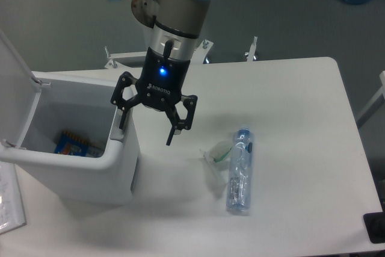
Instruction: Open the trash can
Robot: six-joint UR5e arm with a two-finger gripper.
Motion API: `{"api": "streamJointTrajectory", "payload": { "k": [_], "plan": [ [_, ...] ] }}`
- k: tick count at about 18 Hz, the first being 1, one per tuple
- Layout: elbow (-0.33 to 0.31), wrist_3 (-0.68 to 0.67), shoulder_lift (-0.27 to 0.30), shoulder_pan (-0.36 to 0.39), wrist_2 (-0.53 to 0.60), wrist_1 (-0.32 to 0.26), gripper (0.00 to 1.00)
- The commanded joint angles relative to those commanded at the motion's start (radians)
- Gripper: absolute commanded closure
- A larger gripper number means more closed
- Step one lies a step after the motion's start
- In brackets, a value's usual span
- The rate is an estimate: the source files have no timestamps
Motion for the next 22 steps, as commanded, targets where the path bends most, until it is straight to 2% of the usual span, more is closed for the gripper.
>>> {"api": "streamJointTrajectory", "payload": {
  "k": [3, 8, 13, 16, 20, 22],
  "plan": [
    [0.029, 0.000, -0.020, 0.028, 0.101, 0.000, 0.00],
    [0.124, 0.052, -0.106, 0.117, 0.114, 0.002, 0.00],
    [0.187, 0.285, -0.230, 0.190, 0.247, -0.008, 0.00],
    [0.201, 0.434, -0.301, 0.244, 0.301, -0.011, 0.00],
    [0.215, 0.699, -0.371, 0.301, 0.371, -0.043, 0.00],
    [0.213, 0.800, -0.373, 0.301, 0.414, -0.080, 0.00]
  ]
}}
